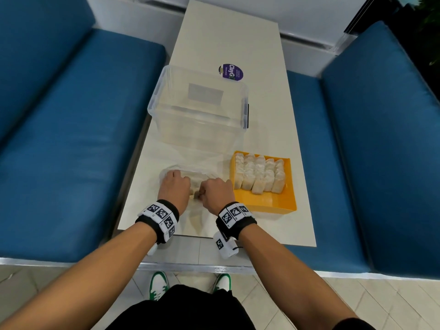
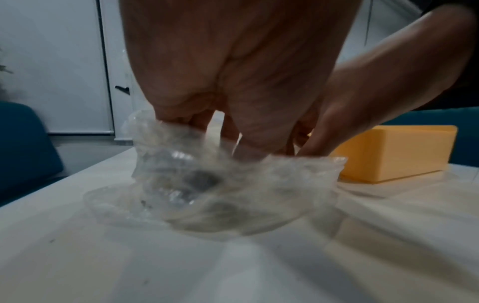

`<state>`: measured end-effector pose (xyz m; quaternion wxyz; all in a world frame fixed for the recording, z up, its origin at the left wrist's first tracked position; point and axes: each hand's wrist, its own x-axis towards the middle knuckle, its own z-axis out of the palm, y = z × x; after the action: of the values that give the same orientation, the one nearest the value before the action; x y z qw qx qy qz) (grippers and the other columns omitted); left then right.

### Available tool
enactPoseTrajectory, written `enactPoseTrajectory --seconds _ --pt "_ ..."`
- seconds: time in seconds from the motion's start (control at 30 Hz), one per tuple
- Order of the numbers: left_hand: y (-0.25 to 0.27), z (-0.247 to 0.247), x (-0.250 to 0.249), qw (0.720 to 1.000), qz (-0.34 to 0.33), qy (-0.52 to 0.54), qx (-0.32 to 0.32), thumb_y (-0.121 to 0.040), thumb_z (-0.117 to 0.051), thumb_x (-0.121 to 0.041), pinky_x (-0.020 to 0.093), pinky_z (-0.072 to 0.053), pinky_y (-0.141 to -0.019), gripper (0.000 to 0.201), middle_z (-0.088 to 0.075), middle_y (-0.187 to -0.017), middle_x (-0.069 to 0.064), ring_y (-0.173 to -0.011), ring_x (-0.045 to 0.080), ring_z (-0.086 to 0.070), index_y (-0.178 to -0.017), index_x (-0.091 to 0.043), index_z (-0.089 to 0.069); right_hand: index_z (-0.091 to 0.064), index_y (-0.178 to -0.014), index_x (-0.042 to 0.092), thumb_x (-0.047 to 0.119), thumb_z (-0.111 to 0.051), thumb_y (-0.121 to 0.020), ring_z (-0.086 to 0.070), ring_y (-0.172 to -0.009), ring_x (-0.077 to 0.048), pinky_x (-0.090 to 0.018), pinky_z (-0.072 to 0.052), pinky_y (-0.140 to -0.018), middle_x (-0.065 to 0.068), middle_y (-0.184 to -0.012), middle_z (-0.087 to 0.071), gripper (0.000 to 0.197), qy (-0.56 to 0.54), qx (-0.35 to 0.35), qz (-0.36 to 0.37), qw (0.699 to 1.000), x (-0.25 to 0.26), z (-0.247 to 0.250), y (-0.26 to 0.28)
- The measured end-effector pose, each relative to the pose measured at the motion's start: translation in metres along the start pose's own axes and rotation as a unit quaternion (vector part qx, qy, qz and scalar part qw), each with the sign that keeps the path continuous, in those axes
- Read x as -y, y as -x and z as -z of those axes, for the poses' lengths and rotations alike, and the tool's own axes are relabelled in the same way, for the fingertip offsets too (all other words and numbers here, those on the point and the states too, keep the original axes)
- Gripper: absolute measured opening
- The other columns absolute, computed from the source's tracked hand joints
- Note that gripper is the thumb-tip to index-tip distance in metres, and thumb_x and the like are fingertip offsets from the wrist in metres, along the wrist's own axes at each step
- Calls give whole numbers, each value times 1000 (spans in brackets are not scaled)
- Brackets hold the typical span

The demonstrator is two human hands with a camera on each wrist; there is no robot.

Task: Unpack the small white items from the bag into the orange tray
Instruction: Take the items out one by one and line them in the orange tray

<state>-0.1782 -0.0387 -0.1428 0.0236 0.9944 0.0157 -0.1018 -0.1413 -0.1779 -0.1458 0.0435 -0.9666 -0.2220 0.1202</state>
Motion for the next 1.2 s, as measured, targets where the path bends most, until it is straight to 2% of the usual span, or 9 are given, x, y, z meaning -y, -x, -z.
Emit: enactPoseTrajectory --seconds 0.2,0.37,0.5,0.6,0.7,0.77,0.97,1.07,1.2 --pt "-7 4 10 992 -4 123 9 -91 -56 2 34 -54 -85 25 -66 -113 12 -107 30 -64 -108 -7 -72 -72 -95 26 26 -61 -92 -62 -98 -26 -42 -38 -86 3 -98 -73 11 -61 -18 -16 998 -4 -4 1" --pt "-10 6 22 954 9 298 36 -89 -65 -1 30 -51 -100 36 -70 -122 7 -112 23 -66 -123 -12 -72 -72 -89 30 24 -62 -86 -61 -95 -22 -44 -40 -91 7 -89 -74 12 -144 -35 -40 988 -4 3 2" --pt "-6 16 20 909 32 410 64 -88 -60 5 18 -52 -79 47 -68 -114 5 -102 20 -65 -126 -19 -69 -72 -86 29 24 -64 -80 -66 -86 -19 -43 -49 -87 8 -82 -74 11 -221 -53 -36 973 3 8 1" --pt "-6 26 18 859 53 503 74 -92 -52 6 14 -55 -61 46 -70 -111 5 -95 19 -70 -126 -20 -69 -76 -85 16 14 -71 -77 -68 -74 -15 -34 -56 -78 4 -77 -74 9 -332 -90 -36 938 5 14 -2" --pt "-7 37 18 758 93 637 103 -95 -56 8 39 -63 -81 32 -73 -108 23 -86 31 -74 -122 -4 -67 -77 -87 13 10 -76 -77 -68 -74 -15 -30 -57 -77 -2 -79 -75 10 -375 -105 -29 921 3 24 -7" --pt "-8 37 23 723 104 677 94 -96 -63 3 47 -61 -88 24 -73 -107 27 -86 36 -73 -119 -1 -69 -78 -91 14 12 -77 -80 -69 -77 -15 -28 -58 -77 -3 -83 -76 11 -388 -92 -12 917 2 27 -9" --pt "-4 30 35 761 165 627 8 -93 -59 -1 38 -61 -77 25 -72 -104 8 -79 28 -72 -100 -16 -77 -76 -93 14 0 -66 -86 -68 -74 -11 -28 -58 -79 -1 -83 -76 18 -426 -95 -43 899 -7 27 -13" --pt "-2 35 35 771 183 609 -14 -91 -47 -2 33 -55 -66 35 -68 -91 3 -73 22 -65 -97 -20 -76 -74 -111 10 -2 -56 -91 -67 -92 -17 -27 -52 -87 -6 -102 -75 29 -354 -43 5 934 -5 22 -10" --pt "1 38 40 775 226 589 -49 -86 -40 -8 34 -46 -65 37 -56 -73 1 -69 22 -50 -81 -18 -76 -61 -137 13 7 -48 -100 -57 -110 -31 -44 -47 -96 -12 -118 -70 39 -163 17 92 982 3 15 -9"
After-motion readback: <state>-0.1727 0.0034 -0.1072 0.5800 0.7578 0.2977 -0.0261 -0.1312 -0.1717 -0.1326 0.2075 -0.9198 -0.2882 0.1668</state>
